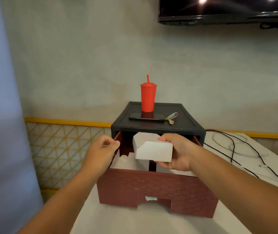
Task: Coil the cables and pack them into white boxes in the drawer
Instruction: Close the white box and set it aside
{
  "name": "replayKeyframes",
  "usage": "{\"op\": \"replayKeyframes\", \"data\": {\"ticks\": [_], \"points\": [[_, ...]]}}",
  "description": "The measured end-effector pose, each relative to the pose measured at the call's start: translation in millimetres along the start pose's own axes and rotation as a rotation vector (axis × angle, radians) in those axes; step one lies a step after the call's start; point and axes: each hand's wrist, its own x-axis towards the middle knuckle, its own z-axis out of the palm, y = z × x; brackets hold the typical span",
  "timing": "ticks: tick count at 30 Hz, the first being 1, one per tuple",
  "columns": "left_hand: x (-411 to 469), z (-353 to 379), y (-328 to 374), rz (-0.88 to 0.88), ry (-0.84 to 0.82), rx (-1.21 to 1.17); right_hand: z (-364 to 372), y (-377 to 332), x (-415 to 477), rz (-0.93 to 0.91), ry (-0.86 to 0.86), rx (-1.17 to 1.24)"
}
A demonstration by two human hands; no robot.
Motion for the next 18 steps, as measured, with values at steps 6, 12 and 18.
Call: {"op": "replayKeyframes", "data": {"ticks": [6, 12, 18], "points": [[48, -15, -34, -0.12, -0.159, 0.14, 1, -5, 54, 0.037, 0.052, -0.148], [81, -4, -43, -0.138, -0.273, 0.108, 3, -5, 111, 0.114, 0.167, -0.332], [98, 6, -51, -0.097, -0.299, 0.08, 13, -9, 158, 0.011, 0.206, -0.343]]}}
